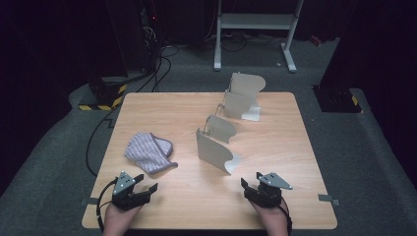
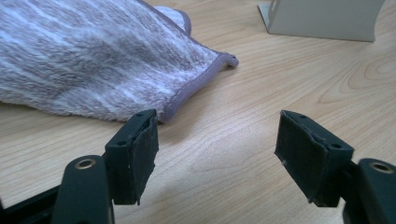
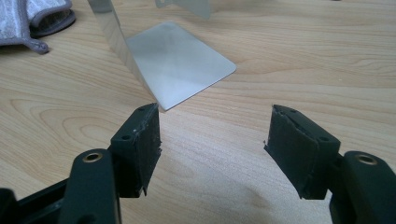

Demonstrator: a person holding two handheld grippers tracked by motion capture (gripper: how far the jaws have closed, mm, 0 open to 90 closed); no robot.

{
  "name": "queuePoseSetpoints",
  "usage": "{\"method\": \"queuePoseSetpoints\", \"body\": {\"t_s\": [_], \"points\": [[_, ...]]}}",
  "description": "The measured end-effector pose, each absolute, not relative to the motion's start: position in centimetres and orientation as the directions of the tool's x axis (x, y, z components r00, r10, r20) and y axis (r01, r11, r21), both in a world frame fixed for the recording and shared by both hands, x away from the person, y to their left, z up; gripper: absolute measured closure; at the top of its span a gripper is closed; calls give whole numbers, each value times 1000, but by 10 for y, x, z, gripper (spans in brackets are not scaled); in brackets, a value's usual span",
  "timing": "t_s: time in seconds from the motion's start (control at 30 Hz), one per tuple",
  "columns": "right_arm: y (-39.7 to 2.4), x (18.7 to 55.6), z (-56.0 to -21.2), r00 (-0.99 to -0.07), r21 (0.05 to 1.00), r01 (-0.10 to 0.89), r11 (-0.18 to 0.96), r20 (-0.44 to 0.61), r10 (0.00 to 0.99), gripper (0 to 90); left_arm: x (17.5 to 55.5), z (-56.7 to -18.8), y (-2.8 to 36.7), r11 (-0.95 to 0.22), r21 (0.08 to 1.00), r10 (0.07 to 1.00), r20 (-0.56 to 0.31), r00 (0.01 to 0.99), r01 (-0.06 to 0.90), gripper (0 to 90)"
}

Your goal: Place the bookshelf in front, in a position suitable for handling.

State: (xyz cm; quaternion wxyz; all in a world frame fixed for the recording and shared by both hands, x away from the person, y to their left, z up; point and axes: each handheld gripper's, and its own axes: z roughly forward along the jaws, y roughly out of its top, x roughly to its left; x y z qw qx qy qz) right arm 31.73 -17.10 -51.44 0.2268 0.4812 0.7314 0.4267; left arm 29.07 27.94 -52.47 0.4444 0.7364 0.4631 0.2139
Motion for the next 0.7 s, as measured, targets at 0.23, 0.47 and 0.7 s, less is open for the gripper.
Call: {"method": "queuePoseSetpoints", "body": {"t_s": [0.23, 0.47, 0.7], "points": [[-171, 312, -512, -420, 848, 503, 168, 70, 905, 326, 290, -523, 286, -158, 856, 870, -115, 480, 492, 285], [-177, 313, -515, -416, 847, 509, 152, 87, 905, 253, 292, -523, 282, -153, 859, 867, -120, 483, 489, 281], [-185, 313, -519, -409, 840, 521, 152, 89, 908, 173, 297, -522, 272, -169, 864, 865, -100, 492, 473, 285]]}}
